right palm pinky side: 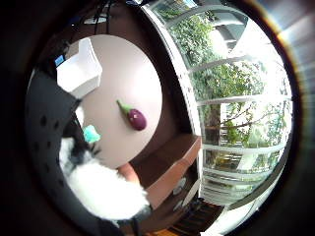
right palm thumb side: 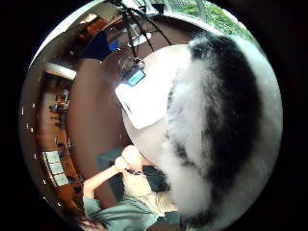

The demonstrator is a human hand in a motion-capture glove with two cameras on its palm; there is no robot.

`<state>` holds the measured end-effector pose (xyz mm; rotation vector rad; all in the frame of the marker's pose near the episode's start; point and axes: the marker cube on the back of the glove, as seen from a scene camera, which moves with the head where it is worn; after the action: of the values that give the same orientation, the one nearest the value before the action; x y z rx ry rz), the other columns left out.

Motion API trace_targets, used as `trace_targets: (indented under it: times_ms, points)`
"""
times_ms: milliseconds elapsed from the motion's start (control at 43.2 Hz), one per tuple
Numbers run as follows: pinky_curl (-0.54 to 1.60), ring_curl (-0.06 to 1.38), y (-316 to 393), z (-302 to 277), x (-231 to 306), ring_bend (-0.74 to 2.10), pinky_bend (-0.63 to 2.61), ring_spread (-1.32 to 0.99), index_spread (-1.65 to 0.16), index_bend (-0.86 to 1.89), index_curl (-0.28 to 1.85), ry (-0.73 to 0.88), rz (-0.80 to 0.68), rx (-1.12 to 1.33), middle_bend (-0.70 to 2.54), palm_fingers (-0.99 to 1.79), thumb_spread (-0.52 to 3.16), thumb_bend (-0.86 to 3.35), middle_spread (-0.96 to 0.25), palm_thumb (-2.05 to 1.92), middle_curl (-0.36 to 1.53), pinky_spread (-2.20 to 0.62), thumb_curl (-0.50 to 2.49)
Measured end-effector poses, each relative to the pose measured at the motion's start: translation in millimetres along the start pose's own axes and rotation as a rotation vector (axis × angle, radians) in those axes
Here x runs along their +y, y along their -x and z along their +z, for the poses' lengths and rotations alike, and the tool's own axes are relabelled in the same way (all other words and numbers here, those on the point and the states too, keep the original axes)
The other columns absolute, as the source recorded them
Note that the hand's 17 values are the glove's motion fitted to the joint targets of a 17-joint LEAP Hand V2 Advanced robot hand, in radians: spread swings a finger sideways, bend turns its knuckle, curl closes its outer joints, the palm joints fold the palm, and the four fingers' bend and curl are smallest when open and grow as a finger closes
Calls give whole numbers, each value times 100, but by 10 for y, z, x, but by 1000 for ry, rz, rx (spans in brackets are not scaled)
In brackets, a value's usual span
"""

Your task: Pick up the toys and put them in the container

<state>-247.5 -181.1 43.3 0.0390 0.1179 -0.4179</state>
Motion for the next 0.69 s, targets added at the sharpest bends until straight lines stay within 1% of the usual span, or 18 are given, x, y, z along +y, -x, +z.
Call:
trace_targets:
  times_ms: [69,162,231,278,370,509,694]
  points:
    - [46,63,206,-101,-216,115,99,-39,-42,80,69,-7,-20,0,107,89,76,9,-24,55,72,-24,82]
    - [47,64,429,-153,-474,117,101,-39,-43,81,73,-42,-94,-3,108,87,75,8,-24,55,74,-24,85]
    - [48,65,689,-197,-638,118,102,-38,-43,81,76,-13,-50,-8,110,85,74,7,-23,55,75,-24,87]
    - [48,66,860,-203,-780,119,103,-38,-43,81,78,-24,-37,-12,110,84,73,7,-23,55,76,-24,88]
    - [49,67,1117,-175,-1070,121,105,-38,-43,81,82,-76,-89,-8,111,83,72,6,-23,55,77,-24,91]
    - [50,68,1469,-72,-1396,122,107,-38,-43,81,88,-106,-92,2,113,80,71,5,-22,56,79,-24,94]
    - [50,69,1724,123,-1654,124,110,-38,-44,80,95,-49,-116,47,114,76,70,4,-22,56,81,-24,98]
